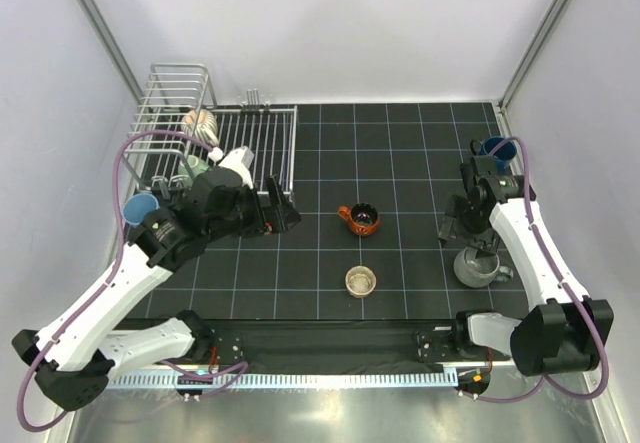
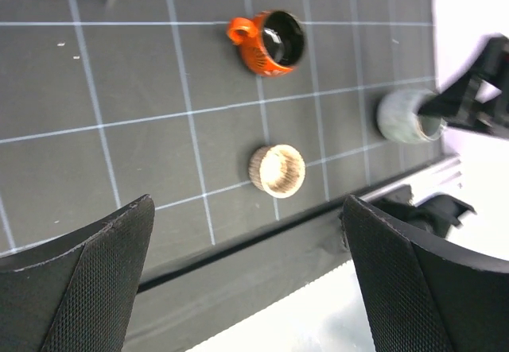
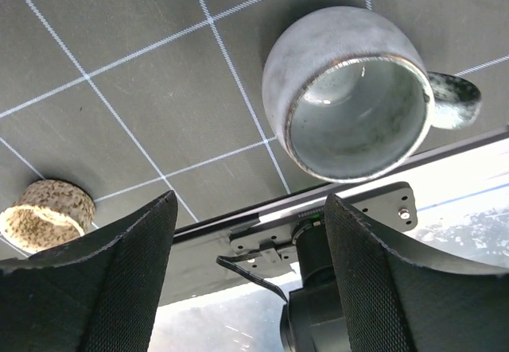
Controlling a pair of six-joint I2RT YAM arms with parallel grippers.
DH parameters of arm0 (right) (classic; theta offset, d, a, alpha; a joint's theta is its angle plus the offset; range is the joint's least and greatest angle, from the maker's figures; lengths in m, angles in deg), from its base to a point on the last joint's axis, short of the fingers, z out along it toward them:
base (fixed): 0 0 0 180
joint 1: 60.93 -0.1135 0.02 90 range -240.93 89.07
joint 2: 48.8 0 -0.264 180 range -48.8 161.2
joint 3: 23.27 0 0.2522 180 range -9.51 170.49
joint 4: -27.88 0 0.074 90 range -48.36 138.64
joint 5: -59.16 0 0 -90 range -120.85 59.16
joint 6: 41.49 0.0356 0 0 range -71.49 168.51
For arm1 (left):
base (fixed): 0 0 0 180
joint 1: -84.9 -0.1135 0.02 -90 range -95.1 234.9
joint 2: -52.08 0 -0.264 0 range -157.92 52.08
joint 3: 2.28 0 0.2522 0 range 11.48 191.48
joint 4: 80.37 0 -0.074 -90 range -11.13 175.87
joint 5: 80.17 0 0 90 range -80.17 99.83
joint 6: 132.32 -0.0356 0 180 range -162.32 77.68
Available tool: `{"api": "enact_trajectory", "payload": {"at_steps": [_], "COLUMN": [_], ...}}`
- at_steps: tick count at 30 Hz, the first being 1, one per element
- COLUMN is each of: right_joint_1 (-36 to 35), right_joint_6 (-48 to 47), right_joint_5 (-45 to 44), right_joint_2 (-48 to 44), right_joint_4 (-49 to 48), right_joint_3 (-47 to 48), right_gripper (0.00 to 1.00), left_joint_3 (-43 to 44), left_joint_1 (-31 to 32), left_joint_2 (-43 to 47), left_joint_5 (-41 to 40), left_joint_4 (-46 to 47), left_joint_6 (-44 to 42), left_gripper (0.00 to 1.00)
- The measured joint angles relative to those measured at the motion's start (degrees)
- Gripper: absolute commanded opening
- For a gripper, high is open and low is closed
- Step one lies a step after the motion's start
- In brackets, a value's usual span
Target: Load the cups into the dish rack
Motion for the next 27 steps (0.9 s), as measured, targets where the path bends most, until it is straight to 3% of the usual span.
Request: {"api": "enact_trajectory", "payload": {"at_steps": [15,21,27], "right_joint_1": [2.91,2.95,3.21], "right_joint_6": [-0.17,-0.13,0.26], "right_joint_5": [1.20,1.68,1.64], "right_joint_2": [8.07,10.08,12.57], "right_joint_4": [-6.58,-8.81,-11.04], "right_joint_3": [-4.68,-6.45,-7.91], "right_gripper": [0.64,0.55,0.37], "left_joint_3": [-0.26,-0.04,0.70], "left_joint_1": [0.00,0.00,0.00], "left_joint_2": [-0.87,-0.87,-0.85], "left_joint_5": [7.04,7.43,8.15], "left_joint_4": [1.38,1.11,1.03], "left_joint_6": [-3.89,-4.59,-4.85], "left_gripper": [0.96,0.96,0.96]}}
